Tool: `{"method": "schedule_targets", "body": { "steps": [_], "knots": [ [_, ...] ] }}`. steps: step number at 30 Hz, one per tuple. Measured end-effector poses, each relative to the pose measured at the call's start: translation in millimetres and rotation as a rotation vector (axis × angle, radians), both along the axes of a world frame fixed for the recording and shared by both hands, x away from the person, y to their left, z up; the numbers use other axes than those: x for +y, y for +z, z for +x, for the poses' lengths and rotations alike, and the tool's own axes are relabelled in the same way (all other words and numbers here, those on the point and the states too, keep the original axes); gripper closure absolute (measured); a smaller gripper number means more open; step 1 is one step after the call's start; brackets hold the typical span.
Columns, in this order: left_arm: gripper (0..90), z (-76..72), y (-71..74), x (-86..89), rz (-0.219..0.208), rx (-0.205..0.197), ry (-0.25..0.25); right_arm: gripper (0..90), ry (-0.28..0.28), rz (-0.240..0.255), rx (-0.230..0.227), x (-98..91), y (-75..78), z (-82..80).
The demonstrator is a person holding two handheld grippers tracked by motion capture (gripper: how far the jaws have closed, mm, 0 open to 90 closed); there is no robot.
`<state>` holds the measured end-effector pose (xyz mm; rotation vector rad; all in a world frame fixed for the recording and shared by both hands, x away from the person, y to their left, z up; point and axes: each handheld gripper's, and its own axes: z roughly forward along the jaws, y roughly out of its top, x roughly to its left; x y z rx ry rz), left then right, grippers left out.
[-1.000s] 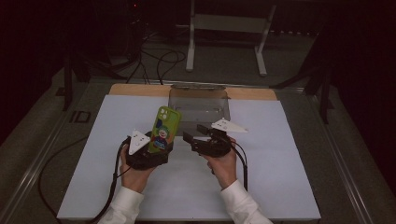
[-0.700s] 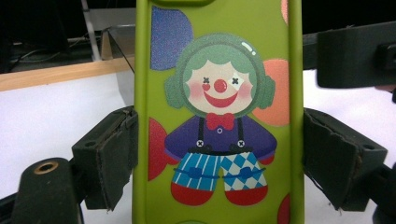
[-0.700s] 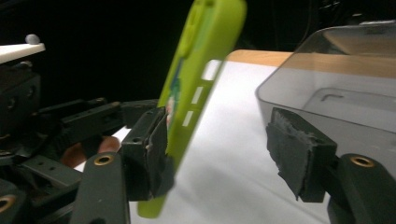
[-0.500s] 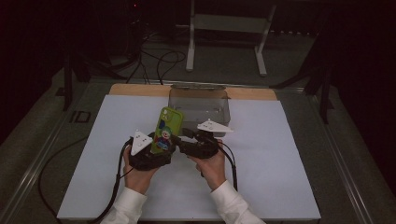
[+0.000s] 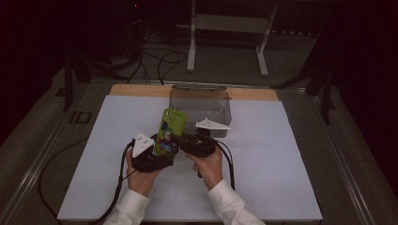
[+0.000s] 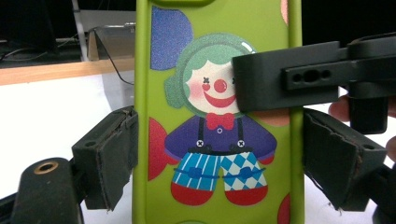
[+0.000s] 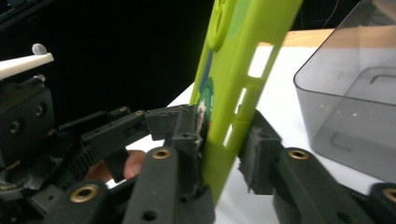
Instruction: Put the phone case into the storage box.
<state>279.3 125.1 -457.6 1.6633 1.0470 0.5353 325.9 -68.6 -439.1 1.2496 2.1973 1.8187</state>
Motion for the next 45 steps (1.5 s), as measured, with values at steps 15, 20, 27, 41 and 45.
{"method": "schedule_targets", "body": {
  "steps": [15, 20, 27, 41, 45],
  "knots": [
    [16.4, 0.3, -4.5, -0.7, -0.029, 0.02, 0.02, 78.1, 0.013, 0.005, 0.043, 4.3, -0.3, 1.7],
    [15.7, 2.0, -3.8, 1.6, -0.045, 0.019, -0.011, 78.5, 0.009, 0.004, 0.034, 4.1, 2.0, -0.6],
    [13.2, 2.4, -3.1, 3.2, -0.002, 0.018, -0.037, 78.4, 0.022, 0.001, 0.036, 3.5, 1.8, 0.4],
    [0.0, -0.9, 5.5, 27.0, 0.079, -0.045, -0.018, 78.4, 0.015, 0.001, 0.016, -7.8, 8.3, 0.8],
    [0.0, -2.2, 9.2, 37.4, 0.08, -0.061, 0.005, 78.4, 0.024, -0.01, 0.029, -11.9, 10.8, 1.2]
  ]
}}
